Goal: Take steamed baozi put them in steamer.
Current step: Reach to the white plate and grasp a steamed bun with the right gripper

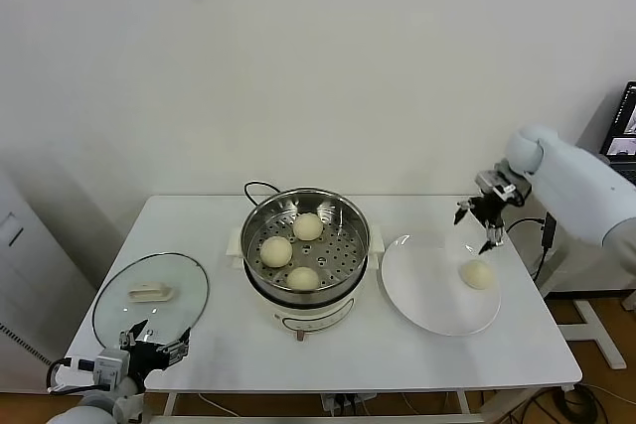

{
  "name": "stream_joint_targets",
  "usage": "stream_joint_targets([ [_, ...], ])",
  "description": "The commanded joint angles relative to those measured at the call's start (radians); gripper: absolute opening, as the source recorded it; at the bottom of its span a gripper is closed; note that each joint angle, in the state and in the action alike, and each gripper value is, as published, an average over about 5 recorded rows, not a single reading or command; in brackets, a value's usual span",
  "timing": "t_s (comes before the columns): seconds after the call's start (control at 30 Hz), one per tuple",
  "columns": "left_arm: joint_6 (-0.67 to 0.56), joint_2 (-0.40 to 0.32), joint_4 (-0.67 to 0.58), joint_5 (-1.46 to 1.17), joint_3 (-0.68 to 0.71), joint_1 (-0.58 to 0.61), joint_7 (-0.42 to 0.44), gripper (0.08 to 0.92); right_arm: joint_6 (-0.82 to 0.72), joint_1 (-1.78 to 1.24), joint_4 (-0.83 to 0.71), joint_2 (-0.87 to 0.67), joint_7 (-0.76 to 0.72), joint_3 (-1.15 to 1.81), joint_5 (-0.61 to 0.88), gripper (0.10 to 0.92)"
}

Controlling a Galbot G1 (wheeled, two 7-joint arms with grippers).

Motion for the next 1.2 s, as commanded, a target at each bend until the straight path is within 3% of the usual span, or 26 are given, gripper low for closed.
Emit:
stream_joint_targets([
  [0.03,0.001,0.000,0.001,0.001,0.004,-0.001,0.000,0.823,-0.015,-0.133,-0.088,-0.006,0.028,0.129,-0.132,0.823],
  [0.77,-0.001,-0.006,0.011,0.005,0.020,-0.007,0.001,0.823,0.000,-0.225,-0.151,0.049,0.165,0.279,-0.255,0.814],
  [0.9,-0.001,-0.007,0.010,0.006,0.024,-0.008,0.001,0.823,-0.005,-0.224,-0.158,0.057,0.168,0.286,-0.257,0.747],
  [1.2,-0.001,-0.011,0.006,0.007,0.025,-0.008,0.001,0.823,-0.011,-0.224,-0.154,0.057,0.152,0.285,-0.259,0.501],
])
